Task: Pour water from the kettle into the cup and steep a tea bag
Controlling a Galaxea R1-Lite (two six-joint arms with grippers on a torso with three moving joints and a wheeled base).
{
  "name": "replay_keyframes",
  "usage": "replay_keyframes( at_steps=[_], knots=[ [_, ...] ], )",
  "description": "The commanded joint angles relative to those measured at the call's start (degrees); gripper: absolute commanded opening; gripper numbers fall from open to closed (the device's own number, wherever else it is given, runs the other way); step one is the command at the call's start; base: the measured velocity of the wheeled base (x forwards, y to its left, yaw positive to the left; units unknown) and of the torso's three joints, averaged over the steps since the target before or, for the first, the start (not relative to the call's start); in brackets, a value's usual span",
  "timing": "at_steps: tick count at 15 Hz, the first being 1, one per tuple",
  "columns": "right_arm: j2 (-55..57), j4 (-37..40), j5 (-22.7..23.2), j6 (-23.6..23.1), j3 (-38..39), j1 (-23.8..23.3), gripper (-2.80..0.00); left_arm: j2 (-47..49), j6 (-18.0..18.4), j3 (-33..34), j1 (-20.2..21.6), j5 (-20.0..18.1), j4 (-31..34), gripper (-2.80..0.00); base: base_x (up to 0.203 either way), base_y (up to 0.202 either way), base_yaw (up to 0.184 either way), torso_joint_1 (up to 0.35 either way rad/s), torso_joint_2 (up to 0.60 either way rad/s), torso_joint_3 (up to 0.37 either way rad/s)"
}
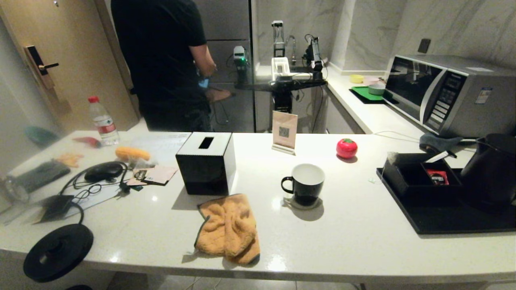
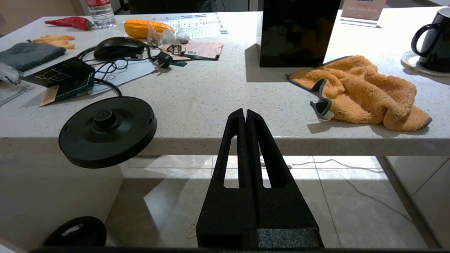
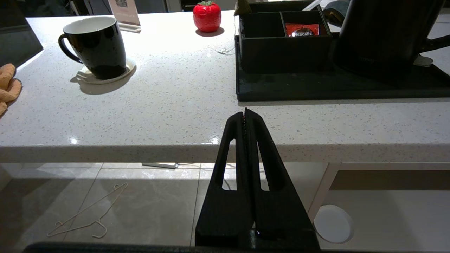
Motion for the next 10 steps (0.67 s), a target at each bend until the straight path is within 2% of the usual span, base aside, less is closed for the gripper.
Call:
replay_keyframes(
  at_steps=[1, 10],
  knots=[
    [-0.02, -0.01, 0.00, -0.01, 0.00, 0.00, -2.80, 0.02, 0.03, 0.06, 0.02, 0.03, 0.00, -2.80, 0.000, 0.000, 0.000, 0.000, 0.00, 0.000],
    [-0.02, -0.01, 0.00, -0.10, 0.00, 0.00, -2.80, 0.02, 0.03, 0.07, 0.02, 0.03, 0.00, -2.80, 0.000, 0.000, 0.000, 0.000, 0.00, 0.000]
  ],
)
